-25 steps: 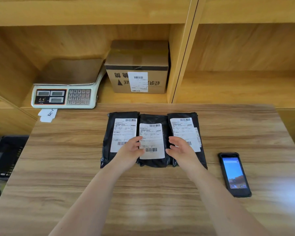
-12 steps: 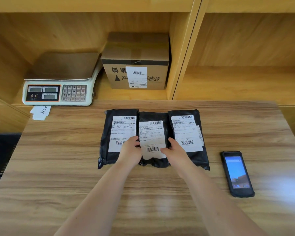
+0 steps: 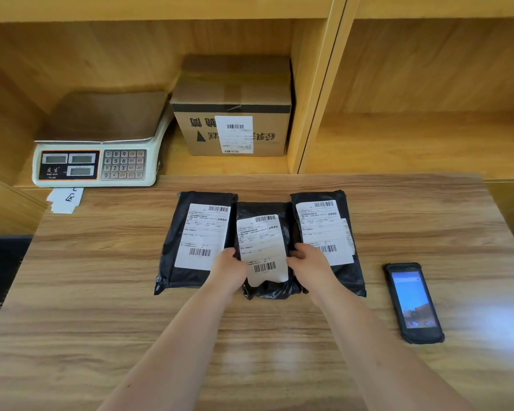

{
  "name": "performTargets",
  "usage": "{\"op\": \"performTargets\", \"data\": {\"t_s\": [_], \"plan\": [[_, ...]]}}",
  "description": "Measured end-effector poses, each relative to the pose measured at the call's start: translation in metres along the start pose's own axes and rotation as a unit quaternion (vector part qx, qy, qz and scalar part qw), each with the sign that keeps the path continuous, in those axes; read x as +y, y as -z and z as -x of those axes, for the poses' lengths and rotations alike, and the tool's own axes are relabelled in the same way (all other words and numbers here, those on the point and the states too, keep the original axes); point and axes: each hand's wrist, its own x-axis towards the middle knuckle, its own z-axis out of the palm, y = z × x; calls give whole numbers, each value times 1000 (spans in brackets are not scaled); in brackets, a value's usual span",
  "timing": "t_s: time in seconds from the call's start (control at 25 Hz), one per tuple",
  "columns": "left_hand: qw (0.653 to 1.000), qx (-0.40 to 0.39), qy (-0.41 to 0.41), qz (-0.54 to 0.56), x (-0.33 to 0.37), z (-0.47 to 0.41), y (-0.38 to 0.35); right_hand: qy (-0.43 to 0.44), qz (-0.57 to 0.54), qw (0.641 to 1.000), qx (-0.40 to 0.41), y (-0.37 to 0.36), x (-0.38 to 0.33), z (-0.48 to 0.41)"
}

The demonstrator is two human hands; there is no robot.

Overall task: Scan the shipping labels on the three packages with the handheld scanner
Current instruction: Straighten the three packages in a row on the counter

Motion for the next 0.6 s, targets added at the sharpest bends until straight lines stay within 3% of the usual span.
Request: {"op": "performTargets", "data": {"t_s": [0.32,0.6], "plan": [[997,4,-70,27,4,19,0,-3,-57,998,3,-1,2,3],[992,-20,-31,119,1,27,-2,36,-39,998,16,5,9,4]]}}
